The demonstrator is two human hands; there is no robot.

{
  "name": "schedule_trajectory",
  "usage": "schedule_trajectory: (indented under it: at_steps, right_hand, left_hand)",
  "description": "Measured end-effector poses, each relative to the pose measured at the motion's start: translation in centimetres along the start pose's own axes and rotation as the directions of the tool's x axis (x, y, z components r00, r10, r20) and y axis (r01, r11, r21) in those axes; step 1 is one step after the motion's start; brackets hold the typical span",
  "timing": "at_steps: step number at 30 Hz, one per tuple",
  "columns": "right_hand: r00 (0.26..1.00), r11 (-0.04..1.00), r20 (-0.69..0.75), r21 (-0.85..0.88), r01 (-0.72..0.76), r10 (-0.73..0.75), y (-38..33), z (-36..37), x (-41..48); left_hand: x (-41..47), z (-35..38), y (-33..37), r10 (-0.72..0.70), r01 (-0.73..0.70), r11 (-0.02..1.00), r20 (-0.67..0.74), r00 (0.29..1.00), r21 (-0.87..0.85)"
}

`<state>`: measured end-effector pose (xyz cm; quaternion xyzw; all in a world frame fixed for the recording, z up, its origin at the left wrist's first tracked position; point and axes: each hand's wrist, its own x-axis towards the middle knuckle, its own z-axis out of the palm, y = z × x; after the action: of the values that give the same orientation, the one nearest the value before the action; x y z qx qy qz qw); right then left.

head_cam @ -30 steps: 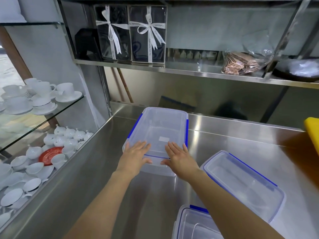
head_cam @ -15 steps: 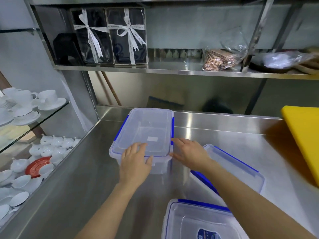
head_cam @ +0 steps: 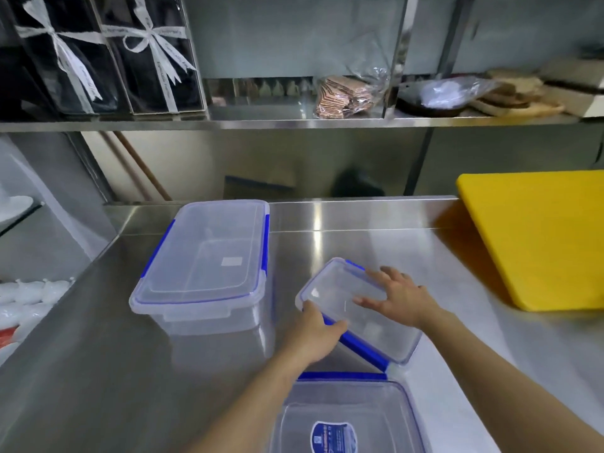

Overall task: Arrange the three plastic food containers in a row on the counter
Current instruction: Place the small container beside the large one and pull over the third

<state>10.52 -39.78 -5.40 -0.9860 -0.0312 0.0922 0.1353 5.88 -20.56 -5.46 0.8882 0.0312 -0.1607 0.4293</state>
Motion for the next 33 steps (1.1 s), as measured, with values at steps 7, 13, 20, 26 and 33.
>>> schedule_trajectory:
  at_steps: [7, 13, 20, 26, 33]
  right_hand:
    - [0.995, 0.996, 0.095, -0.086, -0.006, 0.014, 0.6, 0.5, 0.5]
    - [0.984, 0.954, 0.158, 0.299, 0.03, -0.08, 1.6, -1.0, -0.4]
    - [0.88, 0.956, 0.443, 0.29, 0.038, -0.17, 2.5, -1.3, -1.8]
    - [0.888, 0.981, 0.437, 0.178, 0.073, -0.145, 2.0, -0.3, -1.6]
    - [0.962, 0.963, 0.215, 0.245, 0.113, -0.167, 2.5, 0.3, 0.1]
  left_hand:
    - [0.8, 1.1, 0.6, 0.038, -0.008, 0.938, 0.08, 0.996, -0.347]
    - [2.1, 1.1, -0.3, 0.08, -0.049, 0.986, 0.193, 0.978, -0.162]
    - [3.0, -0.7, -2.0, 0.025, -0.133, 0.93, 0.301, 0.953, 0.342]
    - [2.9, -0.3, -2.8, 0.179, -0.231, 0.91, 0.176, 0.968, 0.344]
    - [3.0, 0.2, -3.0, 0.383, -0.327, 0.877, -0.103, 0.918, 0.352]
